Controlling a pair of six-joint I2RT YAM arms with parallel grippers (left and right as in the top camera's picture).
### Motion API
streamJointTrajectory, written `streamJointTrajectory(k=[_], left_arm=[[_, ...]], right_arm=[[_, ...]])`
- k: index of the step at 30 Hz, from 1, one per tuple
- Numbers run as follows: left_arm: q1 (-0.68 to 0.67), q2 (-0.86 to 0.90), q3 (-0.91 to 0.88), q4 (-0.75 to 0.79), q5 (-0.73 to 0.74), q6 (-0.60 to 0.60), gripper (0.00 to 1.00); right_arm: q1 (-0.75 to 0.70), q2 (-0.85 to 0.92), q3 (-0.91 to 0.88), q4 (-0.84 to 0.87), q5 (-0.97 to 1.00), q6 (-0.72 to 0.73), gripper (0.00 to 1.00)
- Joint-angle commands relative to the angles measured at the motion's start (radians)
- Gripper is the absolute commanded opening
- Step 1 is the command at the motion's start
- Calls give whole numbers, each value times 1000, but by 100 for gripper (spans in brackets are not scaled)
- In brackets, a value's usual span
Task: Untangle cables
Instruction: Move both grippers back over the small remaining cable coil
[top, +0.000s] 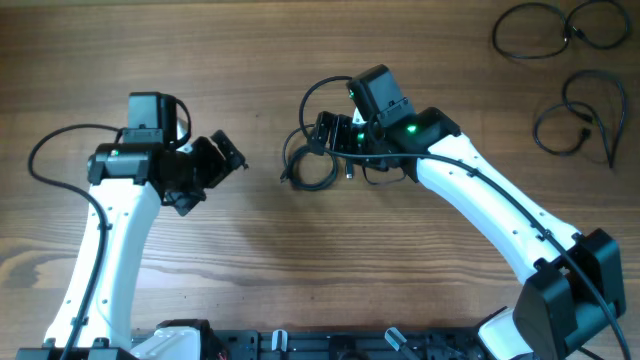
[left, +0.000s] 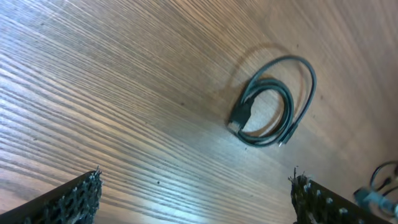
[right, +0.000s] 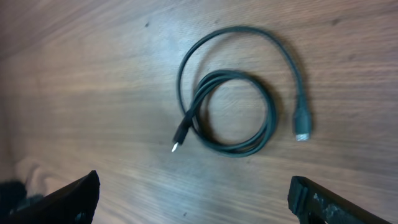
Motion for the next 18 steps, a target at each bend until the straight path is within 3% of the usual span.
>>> streamJointTrajectory(k=[1, 3, 7, 18], left_arm=[[-67, 2, 8, -3, -1, 62, 100], [-85, 1, 8, 8, 0, 62, 100], [-106, 2, 8, 47, 3, 64, 99], [-182, 134, 8, 106, -9, 174, 100]], right_arm=[[-5, 10, -4, 1, 206, 11, 100], [-29, 13, -4, -3, 270, 9, 100], [-108, 41, -4, -11, 192, -68, 100], [-126, 48, -4, -32, 303, -69, 100]])
